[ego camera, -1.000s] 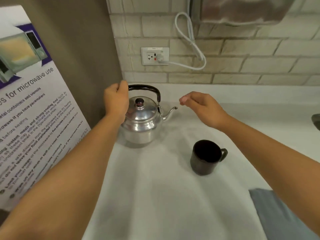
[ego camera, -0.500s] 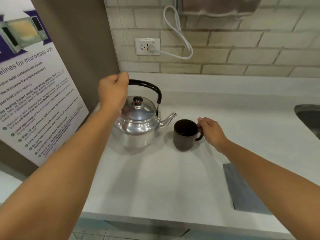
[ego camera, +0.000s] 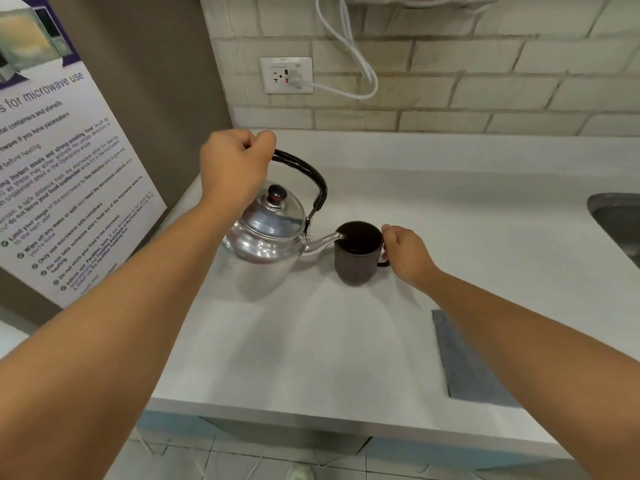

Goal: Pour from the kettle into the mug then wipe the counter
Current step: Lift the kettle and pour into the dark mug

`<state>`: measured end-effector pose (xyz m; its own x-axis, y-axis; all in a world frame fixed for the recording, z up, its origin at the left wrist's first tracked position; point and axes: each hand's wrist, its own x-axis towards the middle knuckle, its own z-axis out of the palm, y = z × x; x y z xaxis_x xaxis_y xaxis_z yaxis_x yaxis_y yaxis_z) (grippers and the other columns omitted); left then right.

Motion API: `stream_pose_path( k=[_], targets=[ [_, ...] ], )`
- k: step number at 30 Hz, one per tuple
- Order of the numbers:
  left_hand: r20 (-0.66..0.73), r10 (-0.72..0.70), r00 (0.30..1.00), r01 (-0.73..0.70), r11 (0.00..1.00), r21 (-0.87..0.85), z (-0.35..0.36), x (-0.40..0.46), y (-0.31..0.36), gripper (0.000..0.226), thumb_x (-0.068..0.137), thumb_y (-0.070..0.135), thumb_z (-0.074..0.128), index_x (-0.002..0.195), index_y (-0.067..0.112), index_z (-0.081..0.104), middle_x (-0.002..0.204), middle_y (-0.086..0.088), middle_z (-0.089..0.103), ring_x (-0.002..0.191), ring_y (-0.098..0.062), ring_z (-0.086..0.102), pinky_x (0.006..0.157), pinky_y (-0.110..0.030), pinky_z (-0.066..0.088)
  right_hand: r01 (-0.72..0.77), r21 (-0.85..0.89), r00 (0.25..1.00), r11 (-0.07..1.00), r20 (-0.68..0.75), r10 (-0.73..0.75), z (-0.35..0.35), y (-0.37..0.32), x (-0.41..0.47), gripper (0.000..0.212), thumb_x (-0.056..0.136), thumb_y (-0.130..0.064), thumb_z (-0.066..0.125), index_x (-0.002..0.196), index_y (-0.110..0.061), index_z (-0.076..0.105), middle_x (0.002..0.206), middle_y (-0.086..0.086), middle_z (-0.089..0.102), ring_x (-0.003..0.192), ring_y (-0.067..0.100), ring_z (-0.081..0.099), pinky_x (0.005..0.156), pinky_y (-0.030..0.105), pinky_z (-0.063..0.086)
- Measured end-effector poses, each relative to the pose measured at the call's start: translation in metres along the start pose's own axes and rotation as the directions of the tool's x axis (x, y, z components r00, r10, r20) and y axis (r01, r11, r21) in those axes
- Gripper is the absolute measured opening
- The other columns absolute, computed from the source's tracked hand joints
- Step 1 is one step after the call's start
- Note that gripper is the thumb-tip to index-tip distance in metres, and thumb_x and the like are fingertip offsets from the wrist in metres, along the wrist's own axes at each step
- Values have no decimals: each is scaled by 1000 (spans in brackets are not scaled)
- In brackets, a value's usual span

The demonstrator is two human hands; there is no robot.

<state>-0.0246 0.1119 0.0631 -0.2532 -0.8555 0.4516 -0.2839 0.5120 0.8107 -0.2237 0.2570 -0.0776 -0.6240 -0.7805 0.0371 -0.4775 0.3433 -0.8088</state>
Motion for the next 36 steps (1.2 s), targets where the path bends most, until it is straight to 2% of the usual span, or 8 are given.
stream_pose_path(
  k=[5, 9, 14, 20, 24, 28, 34, 36],
  targets=[
    [37, 73, 997, -76, 994, 79, 6, 3, 15, 36, 75, 23, 51, 46, 13, 32, 45, 1, 26, 47, -12, 24, 45, -26, 22, -5, -13, 1000, 1000, 11, 5, -1, 1, 2, 44, 100, -28, 27, 68, -5, 46, 70, 16, 59, 67, 24, 53, 59, 24, 40],
    [66, 79, 995, -86, 990, 108, 11, 7, 24, 37, 76, 22, 50, 45, 12, 32, 46, -1, 25, 46, -11, 23, 46, -25, 23, -3, -31, 1000, 1000, 19, 3, -2, 1, 2, 44, 100, -28, 27, 64, -8, 42, 70, 14, 58, 68, 24, 54, 59, 25, 40],
    [86, 112, 990, -123, 983, 137, 13, 12, 27, 36, 75, 22, 49, 58, -10, 46, 55, -13, 35, 52, -18, 29, 50, -27, 25, 0, -49, 1000, 999, 27, 1, -2, 1, 4, 43, 100, -28, 27, 66, -6, 41, 67, 12, 55, 65, 23, 52, 57, 26, 39],
    [108, 130, 986, -147, 976, 161, 15, 17, 29, 33, 73, 24, 49, 53, -2, 45, 47, -3, 28, 48, -14, 26, 49, -26, 24, 7, -67, 1000, 998, 24, -5, -2, 1, 4, 45, 100, -29, 27, 61, -11, 40, 65, 9, 55, 65, 23, 55, 57, 25, 40],
    [113, 142, 983, -160, 972, 170, 16, 20, 30, 35, 74, 24, 50, 56, -5, 47, 48, -5, 30, 48, -15, 28, 50, -27, 27, -1, -65, 1000, 998, 26, 3, -2, 1, 5, 44, 100, -30, 26, 65, -8, 41, 68, 11, 57, 67, 24, 57, 57, 25, 41],
    [120, 149, 981, -169, 970, 172, 15, 23, 32, 33, 74, 24, 50, 51, 2, 42, 48, -4, 28, 49, -15, 27, 52, -27, 28, -5, -66, 1000, 998, 30, 7, -3, 1, 5, 44, 100, -30, 26, 68, -6, 45, 70, 13, 59, 69, 25, 58, 58, 24, 41],
    [126, 173, 977, -193, 967, 169, 16, 24, 34, 35, 76, 25, 51, 52, -1, 46, 50, -8, 32, 49, -17, 31, 56, -35, 43, -6, -66, 999, 998, 38, 8, -3, 1, 4, 43, 100, -29, 26, 67, -6, 43, 70, 13, 58, 73, 28, 61, 59, 25, 41],
    [129, 178, 976, -199, 965, 172, 16, 24, 35, 36, 76, 25, 51, 54, -4, 48, 51, -10, 35, 50, -18, 32, 55, -34, 42, -7, -71, 999, 997, 38, 9, -3, 0, 4, 43, 100, -29, 26, 67, -7, 43, 69, 12, 57, 71, 27, 60, 57, 24, 41]
  ],
)
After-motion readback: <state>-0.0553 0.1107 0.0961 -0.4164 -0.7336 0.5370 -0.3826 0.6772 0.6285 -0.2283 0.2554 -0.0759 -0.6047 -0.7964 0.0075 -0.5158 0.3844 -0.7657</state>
